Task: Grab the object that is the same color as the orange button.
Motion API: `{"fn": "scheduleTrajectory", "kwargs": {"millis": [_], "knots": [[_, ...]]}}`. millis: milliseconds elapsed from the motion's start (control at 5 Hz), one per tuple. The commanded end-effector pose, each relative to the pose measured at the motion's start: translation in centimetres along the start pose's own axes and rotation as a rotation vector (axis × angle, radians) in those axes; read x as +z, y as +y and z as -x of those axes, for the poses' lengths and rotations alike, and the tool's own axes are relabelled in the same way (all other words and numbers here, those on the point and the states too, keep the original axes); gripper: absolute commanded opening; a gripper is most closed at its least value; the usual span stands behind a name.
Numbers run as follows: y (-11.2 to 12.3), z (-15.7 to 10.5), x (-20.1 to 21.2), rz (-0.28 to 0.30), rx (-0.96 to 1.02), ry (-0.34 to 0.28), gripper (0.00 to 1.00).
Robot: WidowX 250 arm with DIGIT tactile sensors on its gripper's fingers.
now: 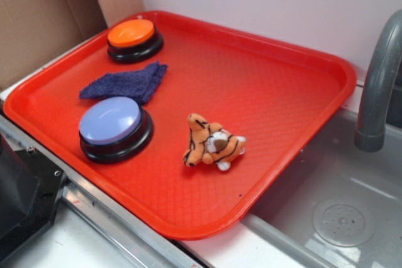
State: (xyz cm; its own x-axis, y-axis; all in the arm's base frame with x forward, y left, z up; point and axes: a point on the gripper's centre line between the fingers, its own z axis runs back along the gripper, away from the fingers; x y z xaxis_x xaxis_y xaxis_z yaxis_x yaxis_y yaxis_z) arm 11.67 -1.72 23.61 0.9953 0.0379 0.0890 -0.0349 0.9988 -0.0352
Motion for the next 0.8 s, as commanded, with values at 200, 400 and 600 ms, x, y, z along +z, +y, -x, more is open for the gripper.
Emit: {"fn": "scheduleTrajectory", "kwargs": {"millis": [200, 400, 600], "knots": [[-1.9, -1.7, -1.7, -0.112, -0.185, -0.015, 1.0], [-4.0, -3.9, -4.2, -0.151, -0.388, -0.032, 1.0], [-6.3, -5.5, -6.7, -0.152, -0.604, -0.06, 1.0]]}}
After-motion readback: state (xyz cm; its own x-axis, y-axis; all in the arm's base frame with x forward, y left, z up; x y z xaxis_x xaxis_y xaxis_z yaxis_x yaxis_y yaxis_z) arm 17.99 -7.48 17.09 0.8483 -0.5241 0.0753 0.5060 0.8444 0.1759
